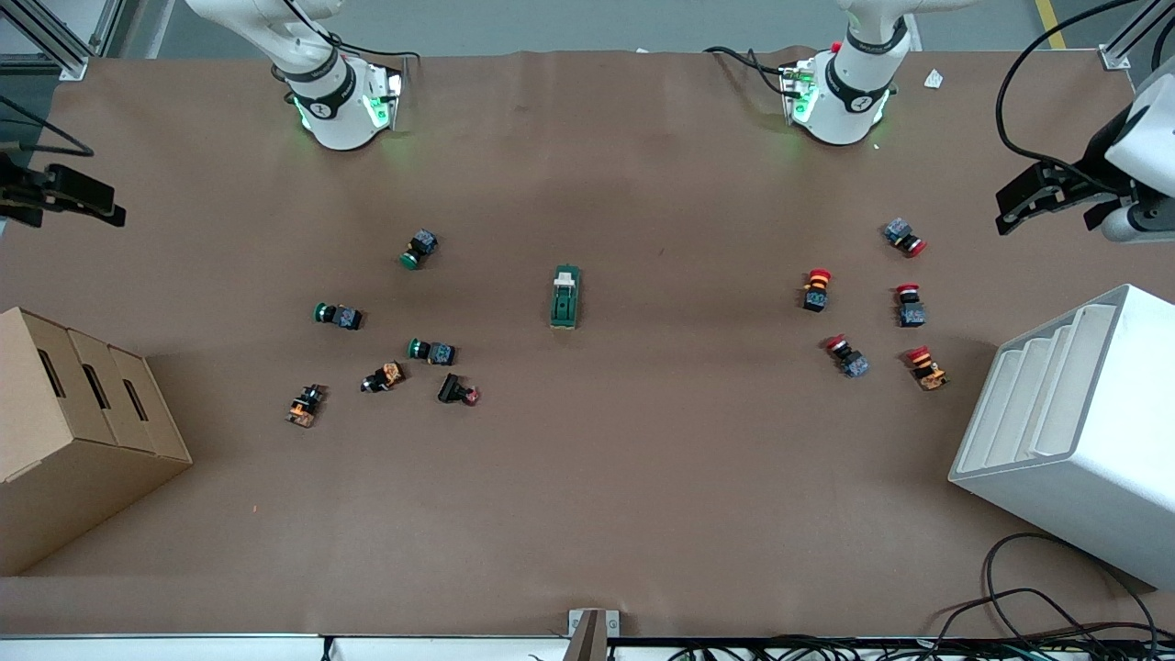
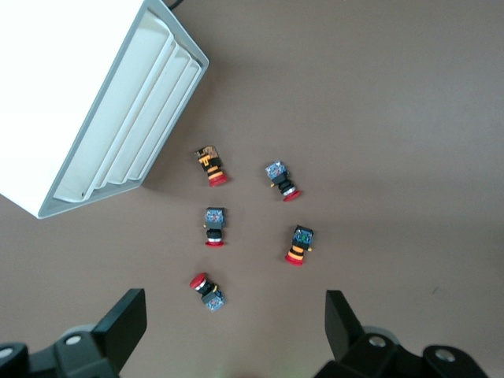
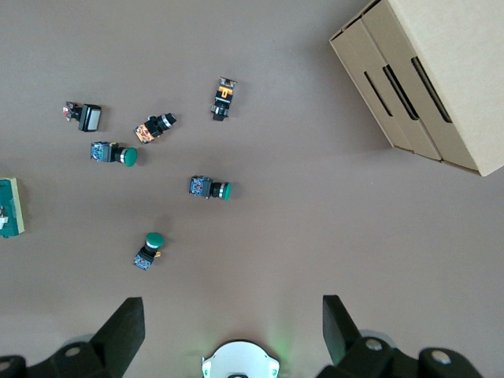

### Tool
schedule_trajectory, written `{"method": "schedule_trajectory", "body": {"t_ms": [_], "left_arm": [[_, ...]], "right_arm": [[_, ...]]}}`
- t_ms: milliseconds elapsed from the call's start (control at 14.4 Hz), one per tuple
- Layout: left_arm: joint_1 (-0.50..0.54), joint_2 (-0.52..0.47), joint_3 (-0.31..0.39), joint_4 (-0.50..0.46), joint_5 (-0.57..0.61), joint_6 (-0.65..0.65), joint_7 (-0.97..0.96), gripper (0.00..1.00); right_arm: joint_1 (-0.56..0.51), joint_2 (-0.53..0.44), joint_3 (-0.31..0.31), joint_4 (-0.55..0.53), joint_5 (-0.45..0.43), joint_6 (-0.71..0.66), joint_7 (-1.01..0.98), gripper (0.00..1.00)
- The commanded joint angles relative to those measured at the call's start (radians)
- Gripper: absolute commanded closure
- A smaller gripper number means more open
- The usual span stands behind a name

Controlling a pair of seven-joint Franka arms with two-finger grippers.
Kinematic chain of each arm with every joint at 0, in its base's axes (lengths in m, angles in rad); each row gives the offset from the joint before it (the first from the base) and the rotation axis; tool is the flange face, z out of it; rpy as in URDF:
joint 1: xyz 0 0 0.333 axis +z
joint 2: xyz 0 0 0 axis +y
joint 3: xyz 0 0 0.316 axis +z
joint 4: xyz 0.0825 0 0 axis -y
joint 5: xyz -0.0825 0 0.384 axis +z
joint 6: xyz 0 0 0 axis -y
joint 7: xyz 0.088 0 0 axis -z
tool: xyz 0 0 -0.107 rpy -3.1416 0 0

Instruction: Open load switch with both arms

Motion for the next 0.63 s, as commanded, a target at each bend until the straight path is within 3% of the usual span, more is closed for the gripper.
{"method": "schedule_trajectory", "body": {"t_ms": [0, 139, 557], "left_arm": [[-0.012, -0.054, 0.032, -0.073, -0.039, 0.010, 0.027, 0.00], [-0.008, -0.077, 0.032, -0.080, -0.040, 0.013, 0.027, 0.00], [-0.009, -0.051, -0.035, -0.041, -0.037, 0.007, 0.060, 0.00]], "right_arm": [[0.005, -0.088, -0.004, -0.139, -0.019, 0.067, 0.009, 0.00], [0.005, -0.129, -0.004, -0.199, -0.019, 0.085, 0.009, 0.00], [0.005, -0.131, -0.004, -0.196, -0.017, 0.084, 0.007, 0.00]]}}
